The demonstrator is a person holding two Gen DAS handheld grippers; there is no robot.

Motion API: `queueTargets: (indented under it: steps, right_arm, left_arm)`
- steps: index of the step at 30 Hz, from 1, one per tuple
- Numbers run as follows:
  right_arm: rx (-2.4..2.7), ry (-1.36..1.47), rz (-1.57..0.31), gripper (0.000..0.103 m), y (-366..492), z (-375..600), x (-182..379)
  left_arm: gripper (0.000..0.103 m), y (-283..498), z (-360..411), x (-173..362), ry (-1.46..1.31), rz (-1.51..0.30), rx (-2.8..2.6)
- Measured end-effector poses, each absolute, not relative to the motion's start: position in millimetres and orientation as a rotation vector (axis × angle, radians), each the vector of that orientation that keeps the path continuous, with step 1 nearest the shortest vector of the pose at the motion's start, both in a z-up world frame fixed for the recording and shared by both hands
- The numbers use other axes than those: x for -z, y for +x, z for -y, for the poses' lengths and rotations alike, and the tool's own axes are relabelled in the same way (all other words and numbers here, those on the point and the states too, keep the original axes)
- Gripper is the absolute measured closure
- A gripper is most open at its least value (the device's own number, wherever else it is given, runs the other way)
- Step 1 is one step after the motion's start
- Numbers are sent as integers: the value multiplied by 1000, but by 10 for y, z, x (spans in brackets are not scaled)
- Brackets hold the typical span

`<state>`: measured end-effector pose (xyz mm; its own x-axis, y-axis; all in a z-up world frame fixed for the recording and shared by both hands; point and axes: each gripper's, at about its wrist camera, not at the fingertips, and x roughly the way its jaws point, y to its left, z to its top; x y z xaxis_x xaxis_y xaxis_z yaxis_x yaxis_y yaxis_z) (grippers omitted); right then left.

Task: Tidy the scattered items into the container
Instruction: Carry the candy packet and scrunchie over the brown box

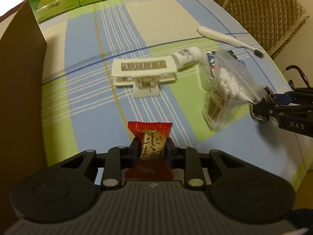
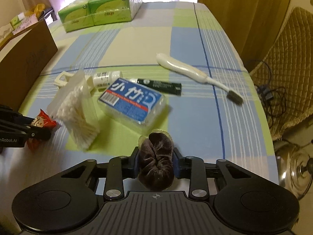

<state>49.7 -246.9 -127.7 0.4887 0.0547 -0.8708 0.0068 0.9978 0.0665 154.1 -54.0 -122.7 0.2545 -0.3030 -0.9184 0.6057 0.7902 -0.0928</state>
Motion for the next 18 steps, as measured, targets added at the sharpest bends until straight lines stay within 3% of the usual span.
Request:
queueTargets:
  steps: [18]
  right_arm:
    - [-180,155,-983,72,181,2101,565]
  left_arm:
    - [81,1179,164,417,250,-982,683]
